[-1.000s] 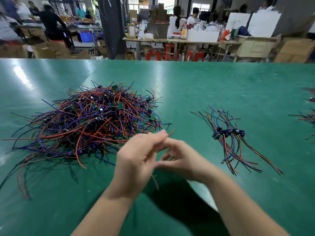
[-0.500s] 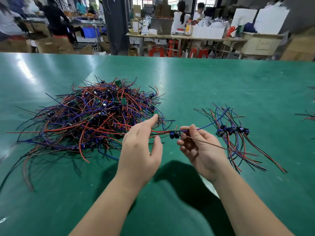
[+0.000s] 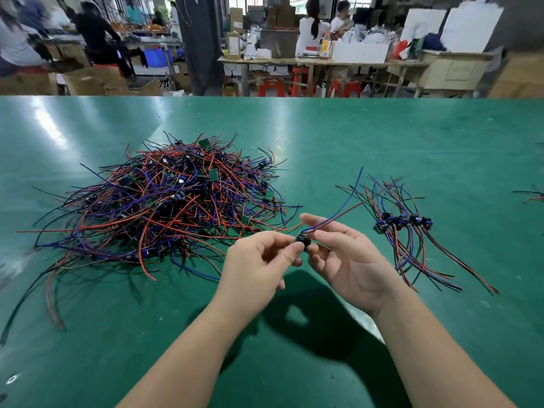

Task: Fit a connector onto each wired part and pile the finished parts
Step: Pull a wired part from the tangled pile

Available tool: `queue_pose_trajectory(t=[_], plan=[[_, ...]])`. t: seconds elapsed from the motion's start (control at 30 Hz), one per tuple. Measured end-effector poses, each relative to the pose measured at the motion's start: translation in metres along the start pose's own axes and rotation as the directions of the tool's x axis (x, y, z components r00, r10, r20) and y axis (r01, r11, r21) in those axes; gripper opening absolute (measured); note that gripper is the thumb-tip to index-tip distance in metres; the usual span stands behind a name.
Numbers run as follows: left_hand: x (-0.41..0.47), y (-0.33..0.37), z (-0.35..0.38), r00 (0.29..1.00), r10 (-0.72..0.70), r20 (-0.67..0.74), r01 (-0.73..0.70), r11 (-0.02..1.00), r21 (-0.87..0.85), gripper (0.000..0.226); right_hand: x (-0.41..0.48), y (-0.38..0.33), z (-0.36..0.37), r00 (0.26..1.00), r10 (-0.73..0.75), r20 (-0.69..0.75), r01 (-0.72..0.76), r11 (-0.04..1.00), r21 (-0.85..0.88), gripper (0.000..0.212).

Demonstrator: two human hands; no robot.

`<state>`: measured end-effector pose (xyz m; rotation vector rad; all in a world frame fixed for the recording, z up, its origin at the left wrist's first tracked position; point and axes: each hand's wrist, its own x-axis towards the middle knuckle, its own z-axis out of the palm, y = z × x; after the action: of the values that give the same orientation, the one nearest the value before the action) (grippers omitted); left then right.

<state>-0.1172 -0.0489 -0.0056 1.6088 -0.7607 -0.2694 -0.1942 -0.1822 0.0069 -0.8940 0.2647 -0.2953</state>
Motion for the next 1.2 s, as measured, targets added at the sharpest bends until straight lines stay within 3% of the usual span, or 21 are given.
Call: queue_pose_trajectory(t=[0.13,0.3,0.4,0.5,0.73,0.93,1.0,1.07,1.2], plan=[[0.002,0.000,0.001,0.995,-0.074,0.060,0.077,0.996,-0.053,0.009,0.001,0.003,-0.001,0.996,-0.068,-0.063,0.056,0.983,-0.175,0.017],[0.000,-0.005,0.001,0.986,-0.144,-0.083,0.150,0.986,0.068,0.026,0.001,0.011,-0.001,0.995,-0.073,-0.071,0.049,0.956,-0.290,0.014],[0.001,-0.004,0.002,0.979,-0.204,0.013,0.205,0.974,-0.096,0.011,0.002,0.011,-0.001,0.980,-0.141,-0.143,0.080,0.928,-0.363,0.013],[0.001,0.001,0.004,0.942,-0.312,0.121,0.333,0.911,-0.244,0.010,0.003,0.003,-0.004,0.960,-0.182,-0.212,0.107,0.940,-0.324,0.015],[-0.003,0.005,0.007,0.900,-0.354,0.255,0.395,0.909,-0.135,0.012,0.007,-0.033,-0.037,0.816,-0.314,-0.485,0.270,0.949,-0.161,0.016],[-0.007,0.007,0.004,0.825,-0.389,0.409,0.483,0.862,-0.154,0.012,0.008,-0.035,-0.044,0.781,-0.339,-0.525,0.341,0.935,-0.096,0.010],[-0.006,0.010,0.000,0.812,-0.370,0.452,0.522,0.808,-0.275,0.009,0.008,-0.037,-0.044,0.792,-0.283,-0.541,0.322,0.946,-0.024,0.015],[-0.003,0.013,-0.003,0.828,-0.350,0.438,0.537,0.719,-0.441,0.013,0.008,-0.036,-0.042,0.826,-0.191,-0.530,0.213,0.977,-0.020,0.011],[0.005,0.018,-0.006,0.876,-0.327,0.354,0.482,0.562,-0.672,0.028,0.004,-0.010,-0.024,0.970,-0.057,-0.238,-0.030,0.937,-0.348,0.026]])
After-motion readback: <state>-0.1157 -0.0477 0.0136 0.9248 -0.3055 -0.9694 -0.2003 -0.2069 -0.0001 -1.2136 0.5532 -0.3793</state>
